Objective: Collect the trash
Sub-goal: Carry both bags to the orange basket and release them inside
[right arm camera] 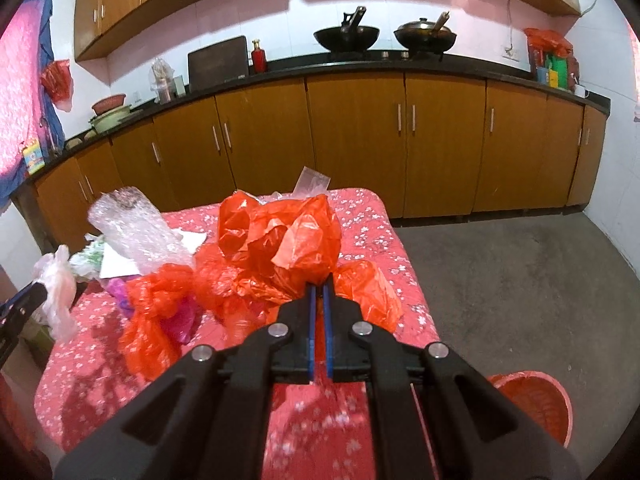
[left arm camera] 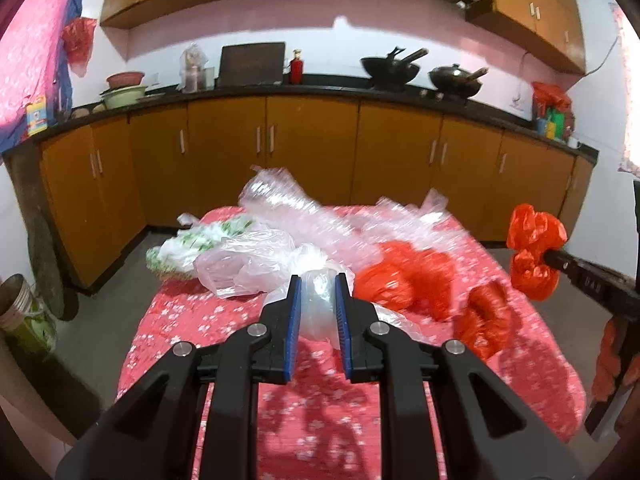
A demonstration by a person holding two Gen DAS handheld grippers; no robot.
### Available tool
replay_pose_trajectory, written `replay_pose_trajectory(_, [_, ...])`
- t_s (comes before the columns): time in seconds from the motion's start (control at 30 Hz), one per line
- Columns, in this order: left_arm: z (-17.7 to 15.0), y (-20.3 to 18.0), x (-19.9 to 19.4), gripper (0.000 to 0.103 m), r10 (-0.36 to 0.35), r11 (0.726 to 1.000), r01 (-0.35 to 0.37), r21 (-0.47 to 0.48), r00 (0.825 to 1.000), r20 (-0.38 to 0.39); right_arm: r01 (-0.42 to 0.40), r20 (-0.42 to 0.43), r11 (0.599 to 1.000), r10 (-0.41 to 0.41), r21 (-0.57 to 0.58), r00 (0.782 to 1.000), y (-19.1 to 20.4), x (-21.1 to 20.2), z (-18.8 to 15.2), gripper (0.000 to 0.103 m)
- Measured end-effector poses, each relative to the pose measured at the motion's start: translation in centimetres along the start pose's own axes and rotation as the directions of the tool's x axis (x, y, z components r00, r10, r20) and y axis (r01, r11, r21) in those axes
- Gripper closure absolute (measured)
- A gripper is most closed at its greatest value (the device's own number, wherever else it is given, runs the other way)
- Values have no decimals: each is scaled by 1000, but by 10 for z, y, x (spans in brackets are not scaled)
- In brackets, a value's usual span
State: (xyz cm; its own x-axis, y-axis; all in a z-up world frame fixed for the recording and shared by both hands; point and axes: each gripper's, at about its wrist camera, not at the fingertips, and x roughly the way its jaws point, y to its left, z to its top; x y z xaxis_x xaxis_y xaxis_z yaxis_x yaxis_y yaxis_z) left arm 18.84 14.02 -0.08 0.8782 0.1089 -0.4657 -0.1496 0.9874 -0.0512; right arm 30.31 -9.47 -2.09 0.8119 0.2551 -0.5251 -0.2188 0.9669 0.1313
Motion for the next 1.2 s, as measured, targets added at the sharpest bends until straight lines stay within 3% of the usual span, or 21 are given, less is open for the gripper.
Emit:
replay_pose_trajectory(0.3, [16,-67,-22,86,-139,990,138,36,990,30,38,67,996,-43,79,997,-54,-68,-6,98])
replay_pose_trajectory(0.53, [11,-161,-23,86,-291,953,289,89,957,9,186,84,968,-202,171,976,-149,-116,-34,98])
replay_pose_trajectory(0.7, [-10,-245,-13,86,-398,906,400,138,916,-45,322,44,921,-339,219,940,-222,-130,-70,98])
replay_pose_trajectory(0.83, [-43,-312,8,86,-469,856,492,162,869,-161,387,-64,882,-385,269,921,-279,-121,-111,98])
replay_pose_trajectory(1.03, [-95,-384,42,86,-476,800,557,226,816,-326,414,-196,852,-368,321,909,-332,-93,-160,98])
replay_pose_trajectory(1.2, [-120,-413,74,86,-451,790,573,220,785,-425,393,-235,847,-325,357,916,-349,-69,-173,98])
